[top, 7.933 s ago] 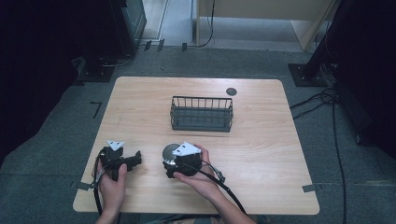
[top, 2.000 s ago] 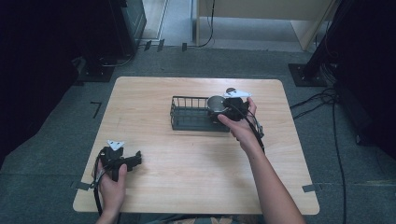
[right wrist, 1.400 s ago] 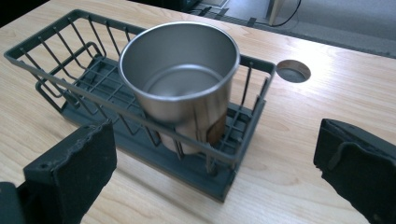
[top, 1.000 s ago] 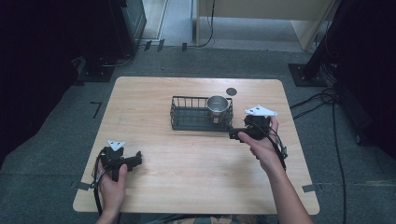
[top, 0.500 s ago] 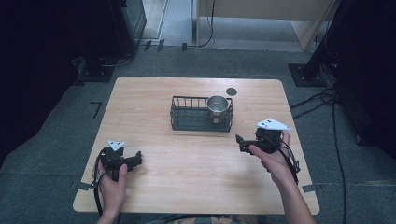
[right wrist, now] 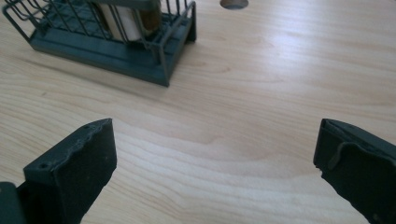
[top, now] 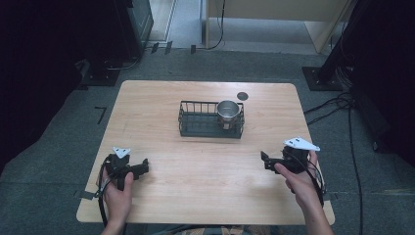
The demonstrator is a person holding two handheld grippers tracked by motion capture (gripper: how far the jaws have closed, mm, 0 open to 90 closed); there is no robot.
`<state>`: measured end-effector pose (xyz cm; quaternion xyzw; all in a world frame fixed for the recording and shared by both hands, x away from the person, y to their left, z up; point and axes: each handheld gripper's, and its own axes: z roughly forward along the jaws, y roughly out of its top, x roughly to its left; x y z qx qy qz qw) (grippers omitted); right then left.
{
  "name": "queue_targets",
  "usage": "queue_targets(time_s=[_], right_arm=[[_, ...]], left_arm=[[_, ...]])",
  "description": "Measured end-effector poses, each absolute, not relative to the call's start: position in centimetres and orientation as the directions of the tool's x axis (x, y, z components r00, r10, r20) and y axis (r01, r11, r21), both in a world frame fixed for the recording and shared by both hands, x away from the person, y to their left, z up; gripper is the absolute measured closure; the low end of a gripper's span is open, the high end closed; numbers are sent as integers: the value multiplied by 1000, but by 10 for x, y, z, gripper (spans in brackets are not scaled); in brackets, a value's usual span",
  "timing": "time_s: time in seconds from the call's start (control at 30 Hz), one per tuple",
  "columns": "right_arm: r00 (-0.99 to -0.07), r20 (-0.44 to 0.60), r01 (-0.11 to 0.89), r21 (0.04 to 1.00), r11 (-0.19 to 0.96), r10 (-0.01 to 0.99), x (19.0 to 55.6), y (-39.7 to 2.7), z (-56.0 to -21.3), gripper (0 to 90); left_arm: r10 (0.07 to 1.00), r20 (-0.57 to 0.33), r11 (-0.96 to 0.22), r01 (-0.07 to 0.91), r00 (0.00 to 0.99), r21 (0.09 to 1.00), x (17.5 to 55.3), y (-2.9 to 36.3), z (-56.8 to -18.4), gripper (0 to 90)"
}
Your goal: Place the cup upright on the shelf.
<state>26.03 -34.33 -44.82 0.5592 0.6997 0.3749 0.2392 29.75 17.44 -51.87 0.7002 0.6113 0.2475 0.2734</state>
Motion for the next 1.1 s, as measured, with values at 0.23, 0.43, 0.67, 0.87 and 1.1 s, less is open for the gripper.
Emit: queue_targets(time_s=[0.23, 0.43, 0.67, 0.87, 1.1], right_arm=[[-219, 90, 625, 778, 69, 971, 250, -360, -463, 0], [-184, 126, 638, 770, 21, 975, 241, -371, -473, 0], [-118, 74, 668, 744, 24, 990, 229, -386, -496, 0], [-70, 54, 683, 731, 8, 996, 218, -397, -508, 0], [-48, 67, 706, 708, -13, 997, 215, -403, -518, 0]], left_arm=[[991, 12, -103, 721, 130, 686, 297, 174, -519, 0], [991, 12, -103, 721, 130, 685, 297, 174, -519, 0], [991, 12, -103, 721, 130, 685, 297, 174, -519, 0], [991, 12, -103, 721, 130, 685, 297, 174, -519, 0], [991, 12, -103, 721, 130, 685, 298, 174, -519, 0]])
